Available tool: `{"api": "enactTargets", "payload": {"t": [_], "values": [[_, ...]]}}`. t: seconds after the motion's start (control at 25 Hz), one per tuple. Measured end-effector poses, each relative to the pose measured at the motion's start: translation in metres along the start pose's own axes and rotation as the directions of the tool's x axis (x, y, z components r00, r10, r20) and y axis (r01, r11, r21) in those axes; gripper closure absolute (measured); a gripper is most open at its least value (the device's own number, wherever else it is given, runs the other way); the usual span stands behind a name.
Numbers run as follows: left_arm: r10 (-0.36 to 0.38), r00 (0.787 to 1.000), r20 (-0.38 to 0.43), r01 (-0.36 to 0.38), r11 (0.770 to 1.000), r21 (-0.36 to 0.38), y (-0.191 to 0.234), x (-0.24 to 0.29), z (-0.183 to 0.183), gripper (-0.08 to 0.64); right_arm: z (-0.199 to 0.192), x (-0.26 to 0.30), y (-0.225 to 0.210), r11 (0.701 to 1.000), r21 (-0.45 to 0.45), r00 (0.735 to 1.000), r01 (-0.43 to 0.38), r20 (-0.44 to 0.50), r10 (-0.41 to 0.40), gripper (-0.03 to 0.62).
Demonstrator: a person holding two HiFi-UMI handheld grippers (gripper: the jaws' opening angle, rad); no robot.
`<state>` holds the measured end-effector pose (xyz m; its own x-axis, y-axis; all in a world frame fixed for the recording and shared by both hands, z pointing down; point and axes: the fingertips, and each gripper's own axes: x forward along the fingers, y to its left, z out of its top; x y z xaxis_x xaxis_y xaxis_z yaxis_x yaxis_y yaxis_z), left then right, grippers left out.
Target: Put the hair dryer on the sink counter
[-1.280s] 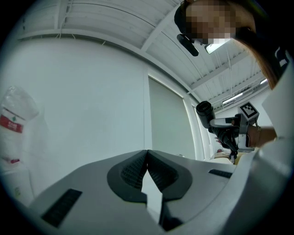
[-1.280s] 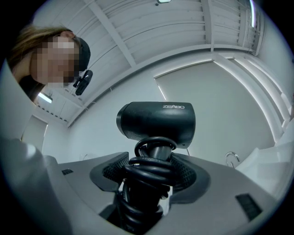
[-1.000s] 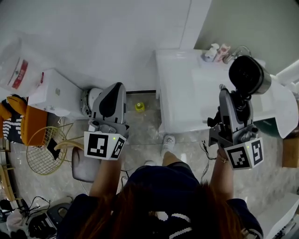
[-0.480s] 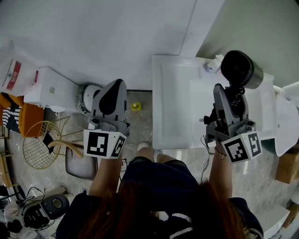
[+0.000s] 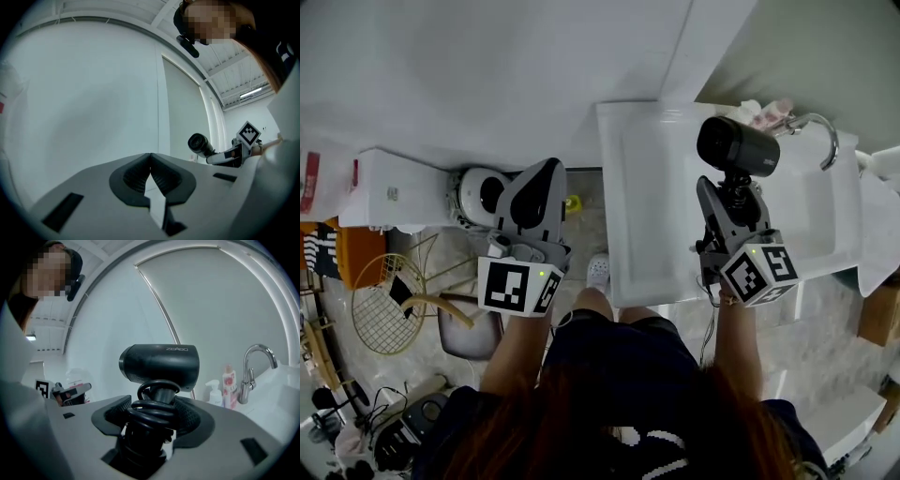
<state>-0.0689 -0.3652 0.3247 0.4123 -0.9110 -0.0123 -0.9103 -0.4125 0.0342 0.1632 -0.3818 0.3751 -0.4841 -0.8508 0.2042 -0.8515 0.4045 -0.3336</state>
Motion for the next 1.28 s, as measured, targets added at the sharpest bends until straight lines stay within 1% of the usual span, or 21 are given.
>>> {"api": "enactTargets", "payload": {"t": [0.12, 0.2, 0.28, 0.4, 0.56, 0.64, 0.88, 1.04, 1.28], "values": [[-0.022, 0.999, -0.035, 0.021, 1.000, -0.012, 0.008, 0.011, -0.017, 0.541, -0.050, 0.023, -0.015, 0.999, -0.023, 0.991, 0.026, -0.128, -0.029, 0.301], [-0.033, 0.998, -0.055, 0.032, 0.999, -0.016, 0.011, 0.017, -0.026, 0.541, -0.087, 0.036, -0.023, 0.998, -0.046, 0.973, 0.029, -0.228, -0.039, 0.301], [-0.043, 0.997, -0.071, 0.041, 0.999, -0.021, 0.014, 0.020, -0.034, 0.541, -0.124, 0.045, -0.031, 0.998, -0.058, 0.946, 0.032, -0.320, -0.049, 0.301], [-0.053, 0.994, -0.097, 0.051, 0.998, -0.026, 0.019, 0.022, -0.045, 0.541, -0.173, 0.057, -0.040, 0.997, -0.055, 0.904, 0.053, -0.422, -0.071, 0.301], [-0.052, 0.991, -0.121, 0.049, 0.998, -0.024, 0.029, 0.022, -0.054, 0.541, -0.216, 0.060, -0.053, 0.993, -0.098, 0.841, 0.070, -0.529, -0.112, 0.301], [-0.045, 0.990, -0.130, 0.042, 0.999, -0.022, 0.035, 0.021, -0.057, 0.541, -0.229, 0.059, -0.055, 0.993, -0.100, 0.821, 0.067, -0.561, -0.112, 0.301], [-0.042, 0.987, -0.153, 0.038, 0.999, -0.026, 0.038, 0.022, -0.065, 0.541, -0.249, 0.061, -0.053, 0.991, -0.127, 0.785, 0.042, -0.609, -0.112, 0.299], [-0.047, 0.986, -0.160, 0.043, 0.999, -0.030, 0.036, 0.025, -0.068, 0.541, -0.259, 0.060, -0.053, 0.990, -0.134, 0.762, 0.043, -0.636, -0.119, 0.298], [-0.047, 0.987, -0.154, 0.043, 0.999, -0.028, 0.035, 0.024, -0.066, 0.541, -0.262, 0.058, -0.051, 0.981, -0.188, 0.745, 0.038, -0.649, -0.153, 0.296]]}}
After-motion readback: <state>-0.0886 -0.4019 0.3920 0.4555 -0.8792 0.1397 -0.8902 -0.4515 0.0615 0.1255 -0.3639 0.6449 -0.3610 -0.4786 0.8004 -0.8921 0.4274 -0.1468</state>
